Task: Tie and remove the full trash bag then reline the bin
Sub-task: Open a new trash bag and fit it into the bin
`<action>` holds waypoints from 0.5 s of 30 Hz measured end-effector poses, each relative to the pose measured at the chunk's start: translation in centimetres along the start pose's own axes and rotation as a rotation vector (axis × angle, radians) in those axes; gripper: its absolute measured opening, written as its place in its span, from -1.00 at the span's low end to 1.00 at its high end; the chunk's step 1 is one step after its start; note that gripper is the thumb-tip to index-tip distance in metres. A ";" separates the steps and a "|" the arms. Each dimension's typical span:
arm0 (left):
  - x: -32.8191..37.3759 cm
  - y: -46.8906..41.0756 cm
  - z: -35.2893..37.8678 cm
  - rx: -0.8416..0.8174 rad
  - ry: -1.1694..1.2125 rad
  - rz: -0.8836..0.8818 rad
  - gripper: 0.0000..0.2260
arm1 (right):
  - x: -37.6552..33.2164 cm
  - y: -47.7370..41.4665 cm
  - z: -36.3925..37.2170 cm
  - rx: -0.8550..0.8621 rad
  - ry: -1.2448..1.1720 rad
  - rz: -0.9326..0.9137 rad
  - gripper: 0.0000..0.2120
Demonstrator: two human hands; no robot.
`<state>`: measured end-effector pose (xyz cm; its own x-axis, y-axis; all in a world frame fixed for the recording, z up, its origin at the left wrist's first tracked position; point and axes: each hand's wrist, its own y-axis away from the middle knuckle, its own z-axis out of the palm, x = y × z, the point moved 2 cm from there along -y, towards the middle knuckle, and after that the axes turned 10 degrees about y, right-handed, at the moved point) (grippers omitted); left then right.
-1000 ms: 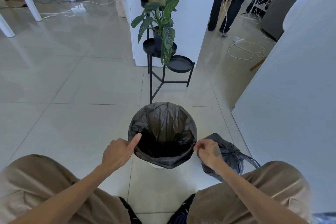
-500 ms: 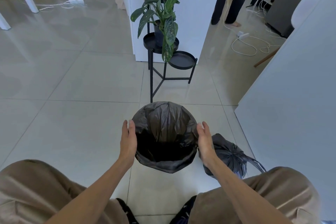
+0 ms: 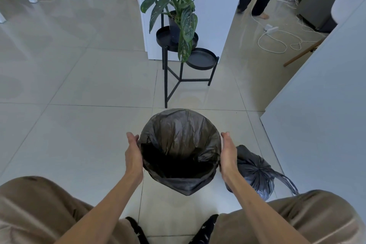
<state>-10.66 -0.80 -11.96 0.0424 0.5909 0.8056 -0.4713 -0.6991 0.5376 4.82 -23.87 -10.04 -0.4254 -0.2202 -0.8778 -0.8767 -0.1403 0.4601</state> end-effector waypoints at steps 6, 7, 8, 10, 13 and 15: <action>-1.6 0.2 0.2 -0.179 0.135 -0.193 0.01 | 2.0 -1.3 1.3 -0.136 -0.006 0.098 -0.35; -1.7 0.2 0.1 -0.183 0.136 -0.199 -0.02 | 2.4 -1.4 1.2 -0.134 -0.001 0.106 -0.35; -1.6 0.1 0.0 -0.168 0.121 -0.197 -0.06 | 2.5 -1.4 1.2 -0.137 0.008 0.116 -0.35; -1.1 -0.3 -0.3 -0.077 0.009 -0.143 -0.16 | 2.0 -1.1 0.8 -0.081 0.114 0.078 -0.39; 0.8 -1.0 -0.9 0.177 -0.168 0.070 -0.31 | -0.9 0.0 0.2 0.202 0.561 -0.363 -0.52; 2.7 0.0 -0.6 0.263 -0.256 0.346 -0.44 | -3.6 0.6 1.0 0.218 0.705 -0.707 -0.63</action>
<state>-11.11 1.05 -9.94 0.1534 0.2120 0.9652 -0.2590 -0.9340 0.2463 5.62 -22.24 -6.79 0.3728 -0.6832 -0.6279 -0.9275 -0.2953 -0.2293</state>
